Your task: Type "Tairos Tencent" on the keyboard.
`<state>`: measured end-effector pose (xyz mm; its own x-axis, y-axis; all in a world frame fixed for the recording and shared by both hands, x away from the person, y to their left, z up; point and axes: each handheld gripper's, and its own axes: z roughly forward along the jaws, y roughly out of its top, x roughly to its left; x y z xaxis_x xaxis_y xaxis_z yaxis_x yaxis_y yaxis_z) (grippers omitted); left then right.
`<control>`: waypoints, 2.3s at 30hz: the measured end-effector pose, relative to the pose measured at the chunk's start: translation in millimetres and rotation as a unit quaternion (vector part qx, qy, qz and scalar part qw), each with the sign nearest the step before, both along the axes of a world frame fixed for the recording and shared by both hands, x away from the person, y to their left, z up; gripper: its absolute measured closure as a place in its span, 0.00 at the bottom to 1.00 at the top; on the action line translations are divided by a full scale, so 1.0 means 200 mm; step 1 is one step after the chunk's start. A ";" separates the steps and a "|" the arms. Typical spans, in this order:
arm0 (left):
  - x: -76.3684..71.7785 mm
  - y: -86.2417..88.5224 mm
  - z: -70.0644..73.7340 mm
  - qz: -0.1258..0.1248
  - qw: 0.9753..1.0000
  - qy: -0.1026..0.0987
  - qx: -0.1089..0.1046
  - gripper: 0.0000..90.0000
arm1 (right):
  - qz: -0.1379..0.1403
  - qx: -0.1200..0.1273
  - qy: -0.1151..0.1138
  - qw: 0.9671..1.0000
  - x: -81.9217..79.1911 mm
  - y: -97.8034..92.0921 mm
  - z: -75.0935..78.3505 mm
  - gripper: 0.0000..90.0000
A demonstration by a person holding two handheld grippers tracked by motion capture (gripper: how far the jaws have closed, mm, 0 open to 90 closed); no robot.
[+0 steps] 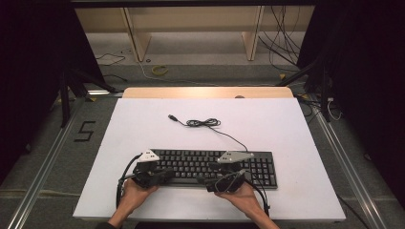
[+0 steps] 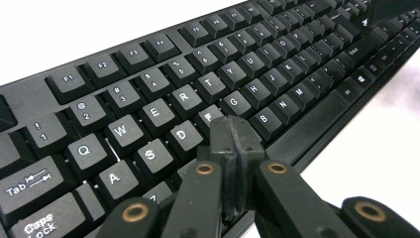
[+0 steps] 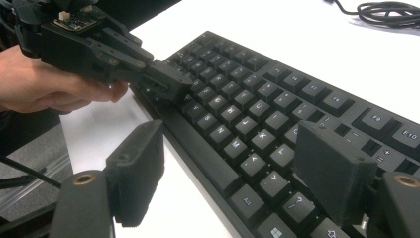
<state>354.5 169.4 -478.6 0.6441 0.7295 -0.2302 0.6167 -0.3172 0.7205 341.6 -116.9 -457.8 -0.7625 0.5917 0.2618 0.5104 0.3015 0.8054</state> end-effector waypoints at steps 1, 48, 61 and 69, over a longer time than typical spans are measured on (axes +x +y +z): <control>0.00 0.00 0.00 0.000 1.000 0.000 0.001 0.99 | 0.000 0.000 0.000 1.000 0.00 0.00 0.00 0.32; 0.01 0.02 0.05 0.022 1.000 -0.010 -0.018 0.71 | 0.001 0.004 0.002 1.000 -0.02 -0.01 0.00 0.32; 0.07 0.08 0.09 0.062 0.997 -0.008 -0.040 0.40 | 0.009 0.004 0.002 1.000 -0.04 0.01 0.00 0.30; 0.10 0.10 0.11 0.075 0.996 -0.010 -0.039 0.40 | 0.011 0.005 0.001 1.000 -0.04 0.00 0.00 0.30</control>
